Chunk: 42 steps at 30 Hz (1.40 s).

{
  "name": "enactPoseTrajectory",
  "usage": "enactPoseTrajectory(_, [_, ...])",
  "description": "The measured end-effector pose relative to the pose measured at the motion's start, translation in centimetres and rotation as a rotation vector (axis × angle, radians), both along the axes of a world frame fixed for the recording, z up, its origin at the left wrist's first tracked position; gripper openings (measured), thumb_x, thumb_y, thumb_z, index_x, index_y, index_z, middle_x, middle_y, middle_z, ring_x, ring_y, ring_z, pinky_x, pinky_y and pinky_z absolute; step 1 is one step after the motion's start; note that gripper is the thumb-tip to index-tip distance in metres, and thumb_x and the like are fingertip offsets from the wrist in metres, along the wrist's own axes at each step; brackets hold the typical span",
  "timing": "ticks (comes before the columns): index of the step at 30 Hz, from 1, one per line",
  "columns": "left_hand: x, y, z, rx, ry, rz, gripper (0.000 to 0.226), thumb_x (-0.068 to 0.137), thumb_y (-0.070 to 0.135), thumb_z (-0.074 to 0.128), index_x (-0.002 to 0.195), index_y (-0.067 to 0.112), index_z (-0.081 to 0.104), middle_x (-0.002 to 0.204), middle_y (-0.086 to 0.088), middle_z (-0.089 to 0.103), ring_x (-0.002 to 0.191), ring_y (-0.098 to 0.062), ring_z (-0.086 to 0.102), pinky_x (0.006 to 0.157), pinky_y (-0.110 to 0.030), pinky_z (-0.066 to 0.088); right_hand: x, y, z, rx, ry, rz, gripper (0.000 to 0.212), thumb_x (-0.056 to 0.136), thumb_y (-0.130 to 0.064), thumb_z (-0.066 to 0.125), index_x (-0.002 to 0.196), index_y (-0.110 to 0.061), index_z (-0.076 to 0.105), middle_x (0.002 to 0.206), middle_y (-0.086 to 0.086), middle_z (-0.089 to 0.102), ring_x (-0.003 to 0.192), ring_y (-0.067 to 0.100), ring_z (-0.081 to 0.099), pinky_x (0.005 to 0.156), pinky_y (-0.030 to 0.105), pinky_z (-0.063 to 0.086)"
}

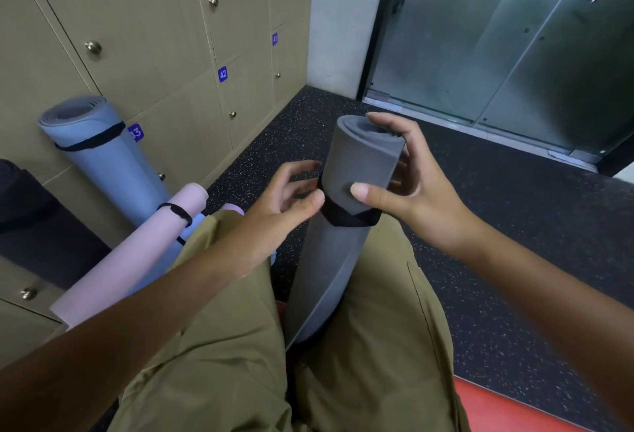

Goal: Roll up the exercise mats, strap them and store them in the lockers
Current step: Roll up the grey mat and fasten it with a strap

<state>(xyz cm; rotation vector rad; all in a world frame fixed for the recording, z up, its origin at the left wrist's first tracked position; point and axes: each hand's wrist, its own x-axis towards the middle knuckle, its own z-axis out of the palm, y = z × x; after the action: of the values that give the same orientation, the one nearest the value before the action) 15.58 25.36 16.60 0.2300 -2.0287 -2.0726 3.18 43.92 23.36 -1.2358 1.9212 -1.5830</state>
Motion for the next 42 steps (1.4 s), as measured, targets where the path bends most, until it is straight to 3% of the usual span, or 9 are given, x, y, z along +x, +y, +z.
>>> enactPoseTrajectory(2, [-0.4,0.4,-0.9,-0.070,0.021,-0.107,0.074,0.088,0.034,0.074,0.149,0.034,0.032,0.146,0.003,0.057,0.132,-0.010,0.057,0.106,-0.031,0.049,-0.2,-0.2,0.2,-0.010,-0.018,-0.014,0.070,0.085,-0.026,0.078,0.145,-0.032,0.042,0.141,-0.013,0.053,0.124,0.015,0.059,0.097,0.039,0.056])
enactPoseTrajectory(6, [-2.1,1.5,-3.0,-0.143,0.031,-0.112,0.122,0.070,0.044,0.093,0.158,0.043,0.008,0.158,0.018,0.039,0.146,-0.009,0.041,0.118,-0.045,0.039,-1.2,-1.0,0.2,-0.025,-0.008,-0.039,0.062,0.084,-0.025,0.078,0.139,-0.025,0.049,0.134,-0.011,0.059,0.121,0.014,0.060,0.095,0.035,0.056])
enactPoseTrajectory(10, [-4.2,2.3,-2.3,-0.158,0.075,-0.004,0.114,0.069,0.031,0.094,0.155,0.040,0.019,0.148,0.018,0.050,0.137,-0.003,0.050,0.111,-0.034,0.046,-2.6,-1.2,0.8,-0.041,-0.015,-0.078,0.067,0.080,-0.028,0.080,0.139,-0.029,0.049,0.133,-0.013,0.059,0.120,0.009,0.060,0.091,0.030,0.056])
enactPoseTrajectory(15, [-8.2,0.8,0.4,-0.280,0.166,0.071,0.108,0.069,0.025,0.096,0.153,0.039,0.029,0.144,0.017,0.055,0.133,-0.004,0.053,0.110,-0.037,0.047,-5.1,-1.0,3.4,-0.075,0.051,-0.183,0.081,0.084,-0.030,0.079,0.150,-0.038,0.033,0.141,-0.010,0.053,0.118,-0.002,0.060,0.086,0.017,0.054])
enactPoseTrajectory(21, [-11.4,-3.7,3.7,-0.467,0.207,0.145,0.112,0.065,0.034,0.098,0.153,0.036,0.029,0.149,0.019,0.050,0.137,0.002,0.047,0.116,-0.038,0.042,-8.1,-0.7,4.6,-0.019,0.114,-0.257,0.076,0.086,-0.050,0.072,0.150,-0.045,0.032,0.150,-0.016,0.043,0.122,-0.001,0.058,0.096,0.030,0.051])
enactPoseTrajectory(26, [-11.4,-8.3,6.6,-0.642,0.178,0.232,0.114,0.065,0.035,0.098,0.154,0.034,0.027,0.149,0.018,0.049,0.134,0.006,0.047,0.109,-0.022,0.042,-8.6,-1.4,3.0,0.030,0.081,-0.232,0.069,0.085,-0.054,0.067,0.147,-0.041,0.038,0.142,-0.013,0.052,0.115,0.004,0.063,0.098,0.040,0.053])
enactPoseTrajectory(33, [-9.4,-16.1,5.6,-0.834,-0.086,0.210,0.121,0.061,0.040,0.099,0.155,0.041,0.023,0.149,0.018,0.048,0.133,-0.003,0.049,0.112,-0.031,0.042,-8.9,-5.5,-0.6,0.058,-0.011,-0.152,0.054,0.091,-0.045,0.067,0.140,-0.040,0.046,0.129,-0.015,0.061,0.106,0.009,0.068,0.096,0.042,0.055])
enactPoseTrajectory(38, [-5.5,-21.8,-0.1,-0.858,-0.358,0.227,0.123,0.061,0.048,0.096,0.155,0.041,0.019,0.143,0.014,0.050,0.128,-0.010,0.052,0.105,-0.032,0.044,-9.6,-9.9,-4.4,0.103,-0.068,-0.077,0.047,0.095,-0.038,0.067,0.138,-0.038,0.049,0.125,-0.012,0.063,0.101,0.015,0.070,0.096,0.046,0.055])
enactPoseTrajectory(42, [-0.9,-25.6,-4.8,-0.816,-0.542,0.298,0.129,0.048,0.066,0.087,0.155,0.039,0.020,0.146,0.008,0.049,0.131,-0.016,0.051,0.109,-0.042,0.044,-9.9,-13.8,-7.2,0.182,-0.086,0.000,0.045,0.096,-0.036,0.066,0.138,-0.038,0.048,0.124,-0.013,0.063,0.101,0.012,0.071,0.098,0.043,0.055])
